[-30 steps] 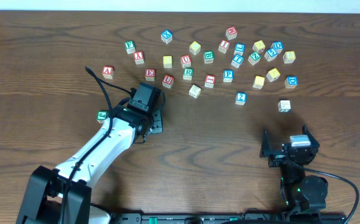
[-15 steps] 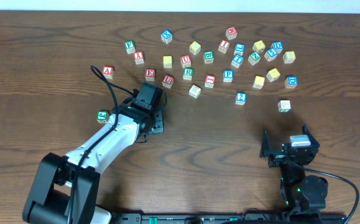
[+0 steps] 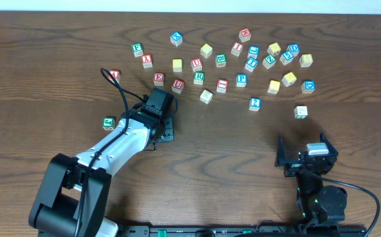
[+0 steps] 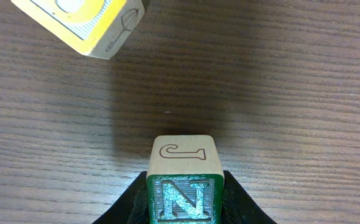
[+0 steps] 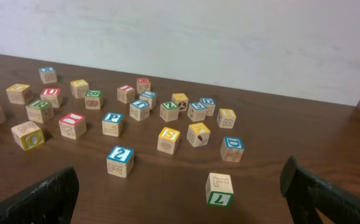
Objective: Spell out NEURIPS
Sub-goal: 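Lower the N block onto the table and open the left gripper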
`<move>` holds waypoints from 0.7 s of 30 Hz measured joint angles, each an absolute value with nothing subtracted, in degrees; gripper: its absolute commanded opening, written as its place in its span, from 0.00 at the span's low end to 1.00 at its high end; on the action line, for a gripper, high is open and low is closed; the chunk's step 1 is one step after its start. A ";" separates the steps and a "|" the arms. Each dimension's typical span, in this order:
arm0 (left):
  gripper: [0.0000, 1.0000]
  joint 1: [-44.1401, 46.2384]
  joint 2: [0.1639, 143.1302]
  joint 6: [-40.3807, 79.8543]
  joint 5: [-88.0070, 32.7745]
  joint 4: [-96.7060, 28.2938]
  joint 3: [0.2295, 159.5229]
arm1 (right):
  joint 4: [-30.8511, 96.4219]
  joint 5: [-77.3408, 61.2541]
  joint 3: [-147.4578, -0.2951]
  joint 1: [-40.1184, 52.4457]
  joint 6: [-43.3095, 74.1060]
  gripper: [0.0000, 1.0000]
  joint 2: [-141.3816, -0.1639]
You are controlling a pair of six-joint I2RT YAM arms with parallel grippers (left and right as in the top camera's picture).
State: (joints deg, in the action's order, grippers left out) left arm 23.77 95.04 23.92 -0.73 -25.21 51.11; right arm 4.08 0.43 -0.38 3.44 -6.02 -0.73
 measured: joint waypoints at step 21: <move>0.13 23.79 95.04 22.46 1.30 -24.56 51.11 | 4.05 0.43 -0.38 3.44 -6.02 0.99 -0.73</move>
